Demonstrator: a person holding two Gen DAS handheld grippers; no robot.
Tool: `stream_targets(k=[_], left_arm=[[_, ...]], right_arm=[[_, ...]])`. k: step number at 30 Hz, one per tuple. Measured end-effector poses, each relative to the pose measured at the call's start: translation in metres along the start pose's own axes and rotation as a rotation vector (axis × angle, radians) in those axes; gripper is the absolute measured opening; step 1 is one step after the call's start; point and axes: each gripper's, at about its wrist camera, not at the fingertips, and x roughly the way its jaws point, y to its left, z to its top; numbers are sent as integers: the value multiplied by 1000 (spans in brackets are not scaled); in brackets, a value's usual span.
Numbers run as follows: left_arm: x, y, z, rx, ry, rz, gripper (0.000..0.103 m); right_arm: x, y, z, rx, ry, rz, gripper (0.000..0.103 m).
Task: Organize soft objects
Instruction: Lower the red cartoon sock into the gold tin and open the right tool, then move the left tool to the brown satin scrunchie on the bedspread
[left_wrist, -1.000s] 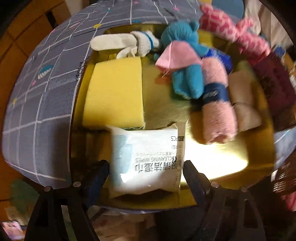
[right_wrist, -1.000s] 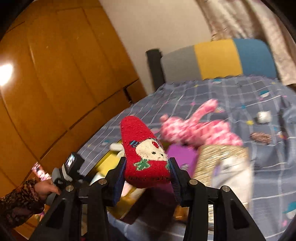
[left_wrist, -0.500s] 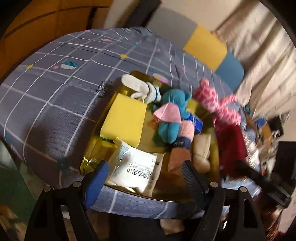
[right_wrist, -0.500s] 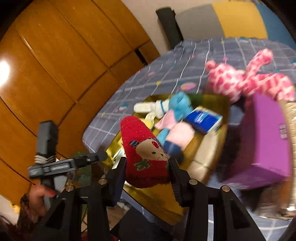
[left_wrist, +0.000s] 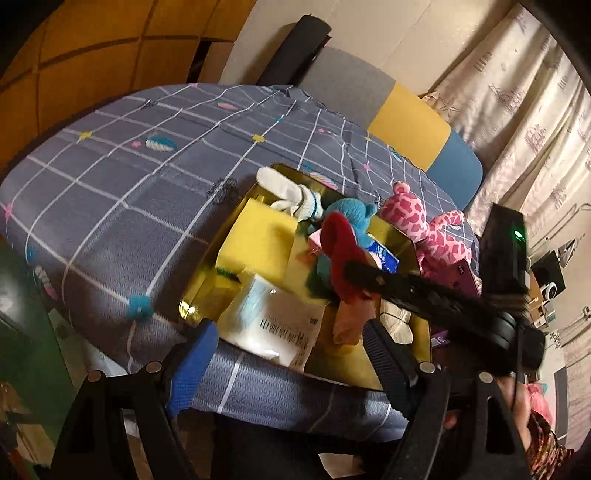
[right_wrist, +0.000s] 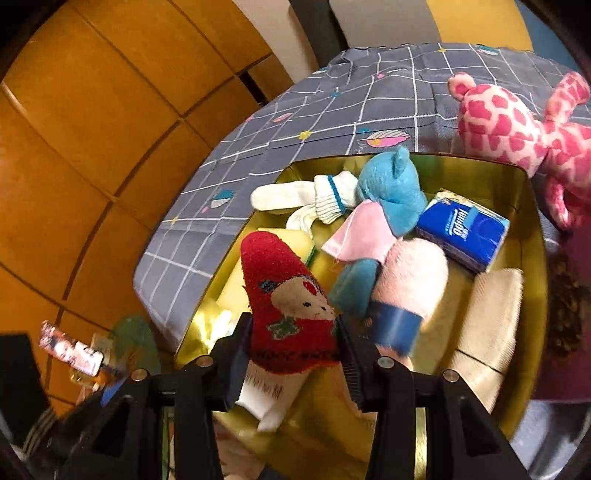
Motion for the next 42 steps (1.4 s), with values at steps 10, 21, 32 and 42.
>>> stream_targets(k=[10, 21, 32, 42], left_arm=[[-2, 14, -7, -38, 5, 10, 82], [9, -2, -6, -33, 19, -35, 81], [21, -44, -9, 54, 50, -89, 81], [34, -106, -15, 178, 83, -195, 81]], right_arm=[[22, -1, 9, -7, -40, -136, 62], [-57, -4, -5, -51, -119, -86, 62], [-133, -28, -17, -85, -220, -123, 63], [-223, -97, -14, 1, -389, -246, 63]])
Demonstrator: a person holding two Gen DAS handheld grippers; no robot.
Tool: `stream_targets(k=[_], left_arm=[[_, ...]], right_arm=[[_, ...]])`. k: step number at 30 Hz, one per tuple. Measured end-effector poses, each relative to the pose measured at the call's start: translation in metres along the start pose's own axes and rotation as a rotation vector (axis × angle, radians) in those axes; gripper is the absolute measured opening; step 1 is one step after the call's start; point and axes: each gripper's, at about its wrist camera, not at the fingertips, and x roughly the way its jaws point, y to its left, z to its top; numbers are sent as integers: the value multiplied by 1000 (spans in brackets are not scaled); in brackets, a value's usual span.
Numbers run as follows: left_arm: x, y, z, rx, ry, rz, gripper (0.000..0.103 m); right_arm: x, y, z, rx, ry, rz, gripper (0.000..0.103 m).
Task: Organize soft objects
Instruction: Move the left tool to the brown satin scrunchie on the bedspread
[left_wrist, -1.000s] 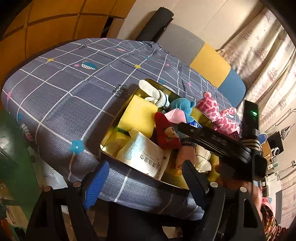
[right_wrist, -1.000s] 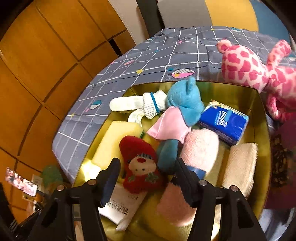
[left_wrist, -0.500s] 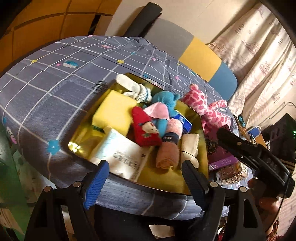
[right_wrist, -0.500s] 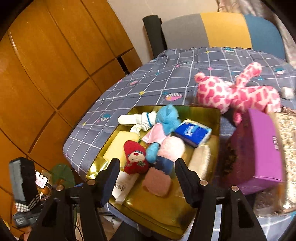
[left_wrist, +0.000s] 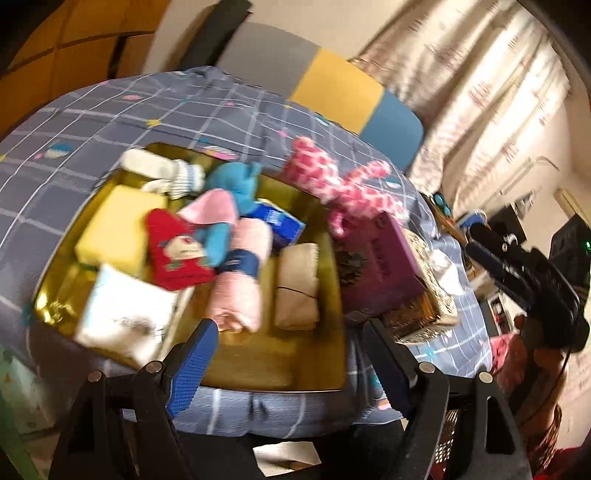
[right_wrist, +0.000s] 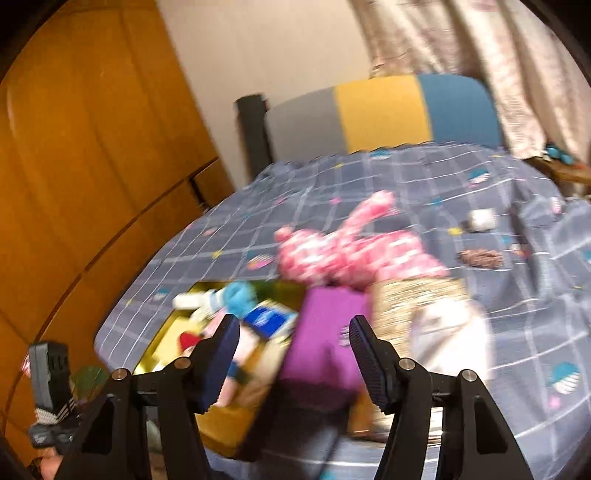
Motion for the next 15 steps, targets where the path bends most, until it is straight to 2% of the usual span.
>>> stream_targets(k=[8, 15], left_arm=[[21, -48, 5, 95, 46, -35, 81], [39, -100, 26, 198, 79, -76, 81]], right_arm=[[-33, -100, 6, 144, -64, -165, 65], [-29, -184, -9, 204, 1, -302, 65]])
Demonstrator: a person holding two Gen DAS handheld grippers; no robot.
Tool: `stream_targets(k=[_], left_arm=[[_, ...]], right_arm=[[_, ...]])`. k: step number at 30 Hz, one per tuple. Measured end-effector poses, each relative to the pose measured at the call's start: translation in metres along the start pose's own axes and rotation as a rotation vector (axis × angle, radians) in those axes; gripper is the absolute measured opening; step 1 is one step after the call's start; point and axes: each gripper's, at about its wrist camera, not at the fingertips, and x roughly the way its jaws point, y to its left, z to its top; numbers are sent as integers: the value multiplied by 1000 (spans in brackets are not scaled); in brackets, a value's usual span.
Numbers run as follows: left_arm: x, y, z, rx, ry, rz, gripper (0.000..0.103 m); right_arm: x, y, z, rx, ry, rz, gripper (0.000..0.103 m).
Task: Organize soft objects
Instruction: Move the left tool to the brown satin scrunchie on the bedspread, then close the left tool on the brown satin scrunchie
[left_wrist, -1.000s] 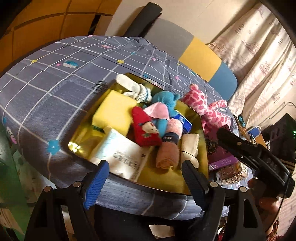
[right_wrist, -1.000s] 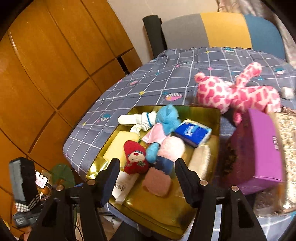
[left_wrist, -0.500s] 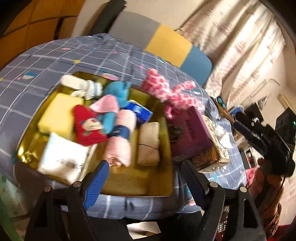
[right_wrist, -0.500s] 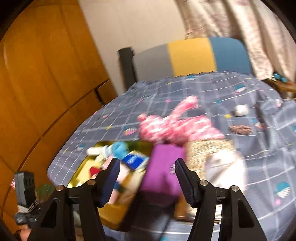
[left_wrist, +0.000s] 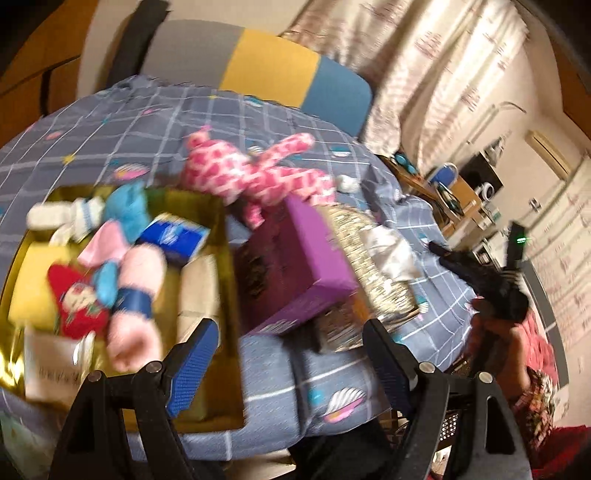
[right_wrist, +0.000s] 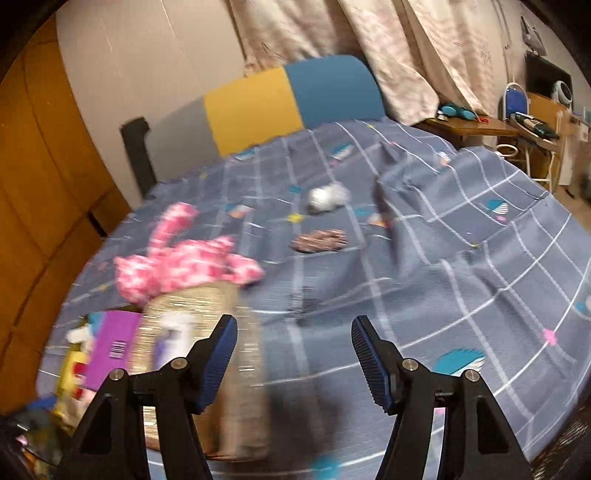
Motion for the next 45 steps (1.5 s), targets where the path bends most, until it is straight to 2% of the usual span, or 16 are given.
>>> stream_targets(k=[2, 6, 9, 13, 16, 20, 22, 25, 29, 33, 39, 45], left_arm=[[6, -17, 15, 42, 13, -13, 81], [24, -54, 48, 129, 58, -49, 82], [46, -86, 80, 167, 116, -100, 83], [85, -120, 120, 181, 197, -117, 83], [124, -145, 144, 215, 259, -76, 83], [178, -158, 171, 161, 354, -47, 83], [208, -165, 180, 140, 381, -23, 86], [252, -174, 188, 134, 427, 15, 87], [311, -173, 197, 53, 485, 58, 89], [356, -167, 202, 18, 501, 137, 89], [404, -158, 200, 57, 503, 258, 90], [430, -160, 190, 176, 515, 341, 91]], right_arm=[[13, -19, 4, -28, 23, -50, 65], [33, -56, 15, -75, 43, -96, 66], [46, -82, 22, -122, 37, -104, 66], [60, -116, 29, -140, 42, -97, 66], [69, -141, 29, -103, 61, -98, 67], [73, -160, 27, -20, 87, -51, 67], [72, -160, 29, 6, 94, -43, 70], [72, -159, 33, 64, 100, 18, 71], [69, -157, 36, 83, 112, 33, 71], [63, -166, 39, 139, 99, 44, 73], [63, -176, 40, 214, 123, 66, 75], [63, -173, 41, 215, 134, 80, 75]])
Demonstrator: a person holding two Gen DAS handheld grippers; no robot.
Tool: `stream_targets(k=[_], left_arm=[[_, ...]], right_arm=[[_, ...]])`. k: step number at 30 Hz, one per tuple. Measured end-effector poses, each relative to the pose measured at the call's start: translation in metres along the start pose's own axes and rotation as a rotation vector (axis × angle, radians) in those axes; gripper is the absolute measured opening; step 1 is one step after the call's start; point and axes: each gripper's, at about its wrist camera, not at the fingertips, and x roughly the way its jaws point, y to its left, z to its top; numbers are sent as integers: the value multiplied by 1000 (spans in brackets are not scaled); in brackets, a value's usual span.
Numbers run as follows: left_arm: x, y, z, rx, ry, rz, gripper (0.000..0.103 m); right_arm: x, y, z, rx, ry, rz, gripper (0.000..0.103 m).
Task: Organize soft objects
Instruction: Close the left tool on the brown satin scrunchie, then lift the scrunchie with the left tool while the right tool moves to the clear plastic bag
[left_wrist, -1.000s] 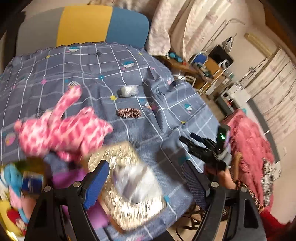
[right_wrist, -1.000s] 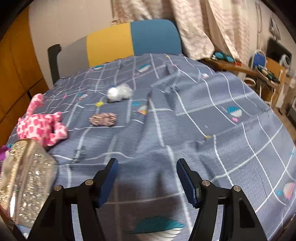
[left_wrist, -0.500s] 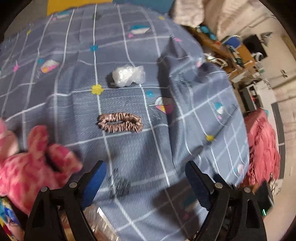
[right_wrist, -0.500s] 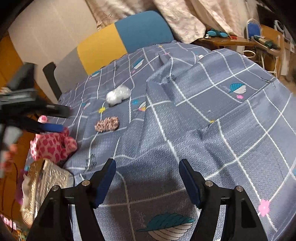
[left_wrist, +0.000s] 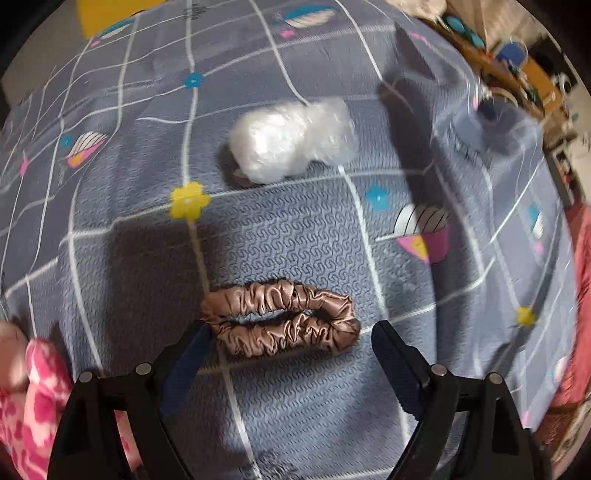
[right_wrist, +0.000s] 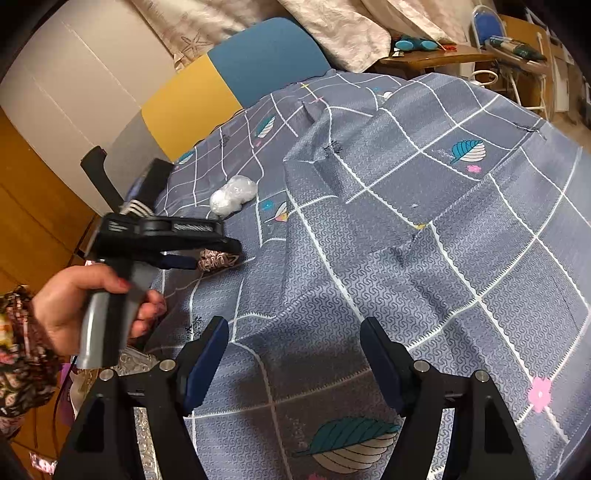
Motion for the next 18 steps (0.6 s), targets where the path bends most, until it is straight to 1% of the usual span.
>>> stream_targets(k=[4, 5, 7, 8, 9, 11, 12, 13, 16, 18], left_arm=[[5, -4, -1, 24, -31, 40, 88], [6, -5, -2, 32, -30, 46, 82], [7, -8, -5, 65, -31, 79, 77], [7, -9, -6, 73, -41, 79, 69], [4, -9, -7, 75, -51, 71, 64], [1, -6, -8, 66, -59, 61, 46], [-1, -4, -9, 60, -59, 50, 41], [-3, -2, -10, 55, -60, 36, 33], [-9, 1, -10, 44, -61, 4, 24], [-17, 7, -12, 25, -65, -23, 22]], right_arm=[[2, 1, -1, 0, 7, 2, 75], [3, 1, -1, 1, 8, 1, 75], [3, 0, -2, 7, 12, -3, 75], [3, -1, -2, 9, 13, -2, 75], [4, -1, -2, 11, 15, -1, 75], [5, -2, -1, 12, 18, -4, 75], [6, -2, -2, 11, 19, -5, 75], [6, -2, -2, 10, 21, -4, 75], [8, -2, -2, 6, 22, -4, 75], [8, -3, -1, 5, 21, -8, 75]])
